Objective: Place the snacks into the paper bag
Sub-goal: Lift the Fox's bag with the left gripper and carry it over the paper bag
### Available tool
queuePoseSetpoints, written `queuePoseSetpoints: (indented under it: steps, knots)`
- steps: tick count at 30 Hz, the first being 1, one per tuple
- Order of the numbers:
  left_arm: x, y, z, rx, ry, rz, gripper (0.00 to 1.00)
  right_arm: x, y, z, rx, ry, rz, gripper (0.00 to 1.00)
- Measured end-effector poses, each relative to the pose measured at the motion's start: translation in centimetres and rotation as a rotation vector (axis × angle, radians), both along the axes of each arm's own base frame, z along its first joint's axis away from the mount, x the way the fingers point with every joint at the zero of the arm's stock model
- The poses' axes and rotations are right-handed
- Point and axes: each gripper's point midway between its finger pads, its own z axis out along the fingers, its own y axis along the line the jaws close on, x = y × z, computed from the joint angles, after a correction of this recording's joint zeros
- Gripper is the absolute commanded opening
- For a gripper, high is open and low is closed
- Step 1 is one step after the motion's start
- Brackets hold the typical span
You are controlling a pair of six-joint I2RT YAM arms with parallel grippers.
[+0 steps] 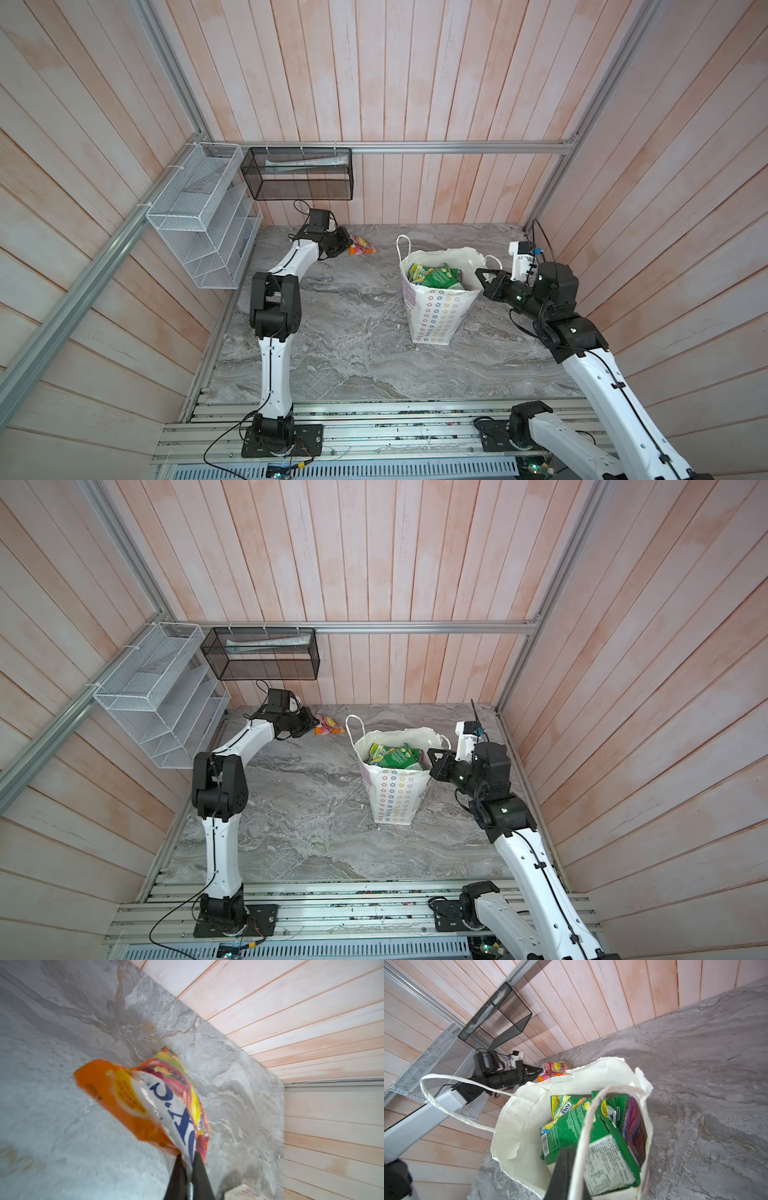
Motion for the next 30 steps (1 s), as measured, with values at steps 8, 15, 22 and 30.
queuePoseSetpoints:
  steps: [8,15,22,30]
  knots:
    - [-7.4,6.4,14.9,0.043,-0.285,0.144,0.0,0.5,-0.7,0.1,-0.034,-0.016,-0.039,0.0]
    - [-13.0,4.3,26.2,0.08,-0.547,0.106,0.0,0.6,-1.2,0.2,-0.044,-0.025,-0.067,0.0]
    - [-21.5,-8.0,37.4,0.053,-0.91,-0.218,0.0,0.8,-1.6,0.3,-0.052,-0.029,-0.088,0.0]
    - [-26.2,-18.4,36.5,0.031,-1.019,-0.57,0.0,1.0,-1.6,0.3,-0.053,-0.03,-0.091,0.0]
